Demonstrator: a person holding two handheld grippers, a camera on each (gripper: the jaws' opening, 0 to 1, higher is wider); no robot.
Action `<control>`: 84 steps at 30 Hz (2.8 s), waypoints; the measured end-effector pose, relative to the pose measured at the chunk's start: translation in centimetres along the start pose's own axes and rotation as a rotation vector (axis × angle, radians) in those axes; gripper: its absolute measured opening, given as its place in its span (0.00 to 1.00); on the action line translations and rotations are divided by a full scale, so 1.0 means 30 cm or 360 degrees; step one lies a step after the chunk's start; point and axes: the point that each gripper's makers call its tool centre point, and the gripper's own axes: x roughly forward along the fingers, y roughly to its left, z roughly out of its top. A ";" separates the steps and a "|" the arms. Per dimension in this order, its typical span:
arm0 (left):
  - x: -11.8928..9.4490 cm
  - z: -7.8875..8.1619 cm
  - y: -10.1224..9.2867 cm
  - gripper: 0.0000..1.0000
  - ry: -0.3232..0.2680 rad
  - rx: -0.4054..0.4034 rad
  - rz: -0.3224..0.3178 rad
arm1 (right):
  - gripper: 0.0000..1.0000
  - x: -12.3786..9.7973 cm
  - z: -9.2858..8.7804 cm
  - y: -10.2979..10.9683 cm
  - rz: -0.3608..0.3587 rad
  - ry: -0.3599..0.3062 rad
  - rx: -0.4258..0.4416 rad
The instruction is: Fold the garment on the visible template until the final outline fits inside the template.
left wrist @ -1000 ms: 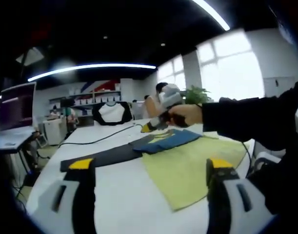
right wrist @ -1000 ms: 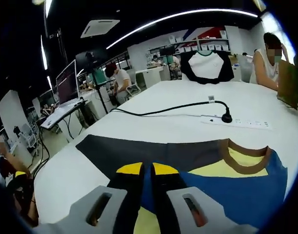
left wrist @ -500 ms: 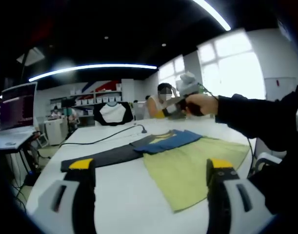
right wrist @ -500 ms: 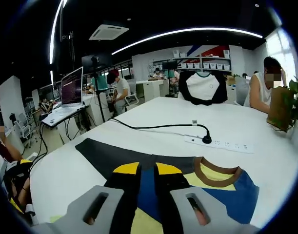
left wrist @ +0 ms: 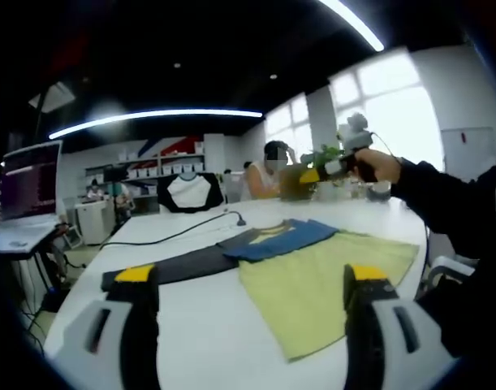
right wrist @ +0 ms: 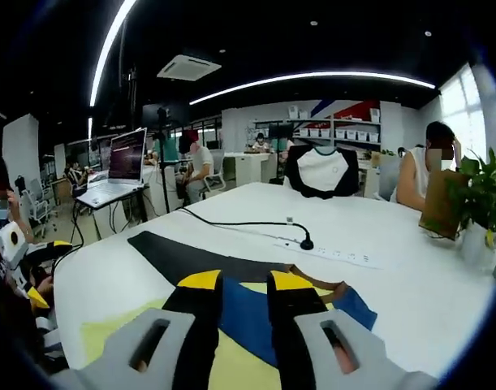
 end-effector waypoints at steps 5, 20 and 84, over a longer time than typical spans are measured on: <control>-0.005 0.013 -0.001 1.00 -0.0012 -0.0002 0.0000 | 0.27 -0.094 -0.015 -0.054 -0.0003 -0.0047 0.0000; -0.017 0.033 0.000 1.00 -0.0051 -0.0006 0.0022 | 0.52 -0.340 -0.133 -0.132 -0.0129 -0.0137 -0.0089; 0.102 0.153 0.268 1.00 -0.0096 -0.0001 0.0277 | 0.99 -0.921 -0.386 -0.304 -0.0741 -0.0415 -0.0107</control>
